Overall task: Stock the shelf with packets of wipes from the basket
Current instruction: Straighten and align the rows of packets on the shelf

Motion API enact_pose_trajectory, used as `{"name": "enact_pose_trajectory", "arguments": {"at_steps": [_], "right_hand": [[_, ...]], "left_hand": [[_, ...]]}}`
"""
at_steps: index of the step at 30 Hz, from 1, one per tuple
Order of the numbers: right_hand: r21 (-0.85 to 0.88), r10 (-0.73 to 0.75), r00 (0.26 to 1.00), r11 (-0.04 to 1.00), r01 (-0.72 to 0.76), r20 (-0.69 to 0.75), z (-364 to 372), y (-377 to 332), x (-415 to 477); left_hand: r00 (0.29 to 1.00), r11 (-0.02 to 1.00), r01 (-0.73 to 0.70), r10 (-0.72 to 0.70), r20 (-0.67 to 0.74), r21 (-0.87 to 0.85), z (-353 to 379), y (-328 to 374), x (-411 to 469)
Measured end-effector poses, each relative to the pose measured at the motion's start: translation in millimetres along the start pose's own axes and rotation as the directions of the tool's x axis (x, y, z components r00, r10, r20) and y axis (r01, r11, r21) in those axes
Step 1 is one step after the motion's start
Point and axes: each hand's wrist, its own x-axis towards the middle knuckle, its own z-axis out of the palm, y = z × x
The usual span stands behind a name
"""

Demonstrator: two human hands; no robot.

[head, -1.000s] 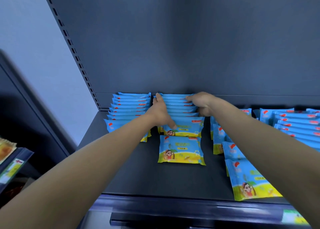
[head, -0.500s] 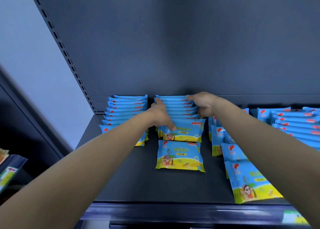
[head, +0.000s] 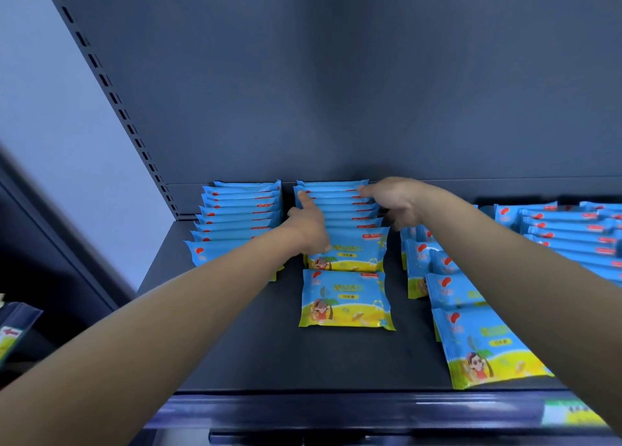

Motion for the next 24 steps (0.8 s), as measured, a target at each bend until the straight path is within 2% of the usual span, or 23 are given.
{"name": "enact_pose_trajectory", "arguments": {"at_steps": [6,11,14,16,17,18,19,22,24], "right_hand": [[0.151,-0.040,0.997,0.987,0.050,-0.072,20,7,-9],[0.307,-0.052,0.996,0.949,0.070,-0.067,12,6,-14],[0.181,-0.126,0.983,0.972,0.150,-0.135,8,5,-13],[0.034,-0.217,0.955,0.973,0.228,-0.202,7,4,-14],[-0.040,-0.268,0.936,0.963,0.266,-0.229,7,4,-15],[-0.108,-0.318,0.916,0.948,0.301,-0.243,8,4,-16],[-0.157,-0.359,0.902,0.931,0.328,-0.240,8,5,-16],[-0.233,-0.420,0.889,0.897,0.375,-0.184,9,9,-19],[-0.268,-0.427,0.893,0.885,0.380,-0.143,11,13,-22]], "left_hand": [[1.000,0.999,-0.021,0.020,-0.017,-0.027,-2,1,-6],[0.999,0.997,-0.032,0.031,-0.022,-0.070,-11,2,-19],[0.958,0.986,-0.126,0.150,-0.245,0.109,-11,2,-32],[0.845,0.942,-0.213,0.311,-0.434,0.260,-9,3,-41],[0.811,0.923,-0.251,0.366,-0.457,0.292,-7,3,-45],[0.815,0.909,-0.287,0.398,-0.422,0.304,-6,2,-48],[0.847,0.898,-0.316,0.412,-0.335,0.305,-2,0,-50],[0.932,0.877,-0.346,0.363,0.012,0.334,18,-11,-53],[0.941,0.871,-0.336,0.326,0.091,0.359,33,-21,-51]]}}
